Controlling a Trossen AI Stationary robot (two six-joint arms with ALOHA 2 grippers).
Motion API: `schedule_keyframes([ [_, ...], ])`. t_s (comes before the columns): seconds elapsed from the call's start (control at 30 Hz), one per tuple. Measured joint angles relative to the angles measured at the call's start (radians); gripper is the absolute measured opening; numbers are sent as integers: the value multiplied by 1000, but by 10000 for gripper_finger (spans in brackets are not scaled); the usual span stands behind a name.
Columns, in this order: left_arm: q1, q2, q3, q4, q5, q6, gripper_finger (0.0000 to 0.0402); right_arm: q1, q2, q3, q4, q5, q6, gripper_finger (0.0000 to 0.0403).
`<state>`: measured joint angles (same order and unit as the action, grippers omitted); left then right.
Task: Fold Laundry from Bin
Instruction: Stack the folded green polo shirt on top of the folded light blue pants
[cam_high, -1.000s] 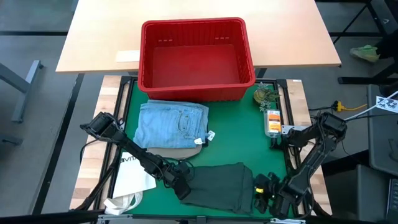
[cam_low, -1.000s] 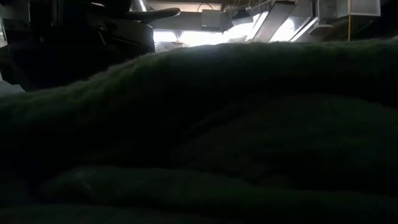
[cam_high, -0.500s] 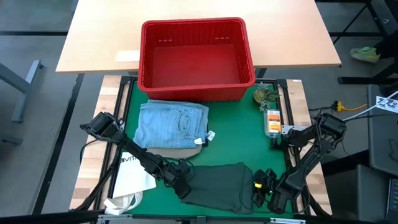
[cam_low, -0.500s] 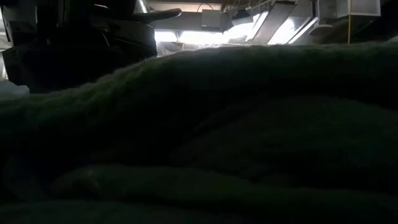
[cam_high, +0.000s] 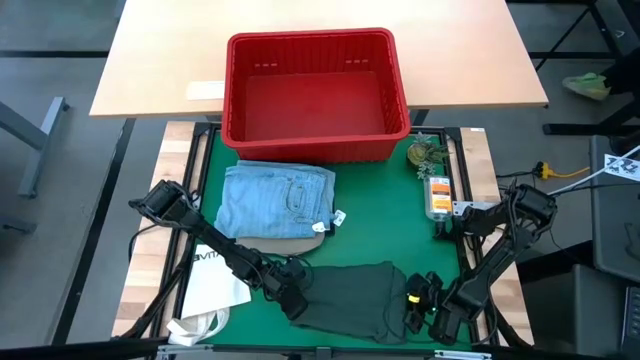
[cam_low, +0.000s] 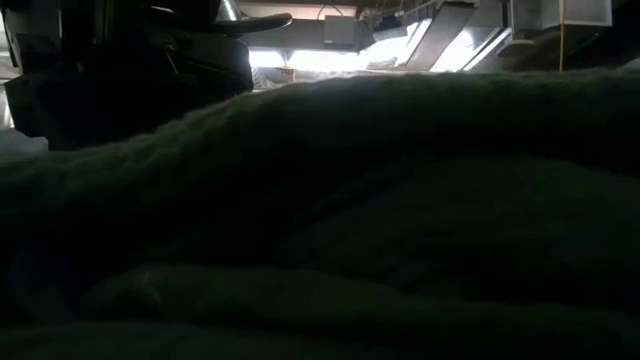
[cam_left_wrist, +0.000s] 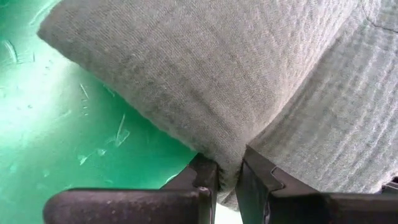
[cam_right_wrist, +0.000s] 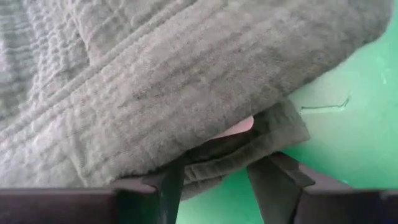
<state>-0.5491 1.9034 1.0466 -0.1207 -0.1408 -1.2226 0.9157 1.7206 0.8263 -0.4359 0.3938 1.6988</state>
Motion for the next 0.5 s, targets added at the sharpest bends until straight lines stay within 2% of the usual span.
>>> schedule_keyframes([
  [0.13, 0, 0, 0, 2, -7, 2, 37, 0, 3, -3, 26, 33, -2, 117],
  [0.3, 0, 0, 0, 3, -24, 2, 25, -1, 6, -4, 57, 91, -5, 19],
  [0.5, 0, 0, 0, 3, -47, 3, 7, -3, 10, -6, 120, 196, -32, 20],
])
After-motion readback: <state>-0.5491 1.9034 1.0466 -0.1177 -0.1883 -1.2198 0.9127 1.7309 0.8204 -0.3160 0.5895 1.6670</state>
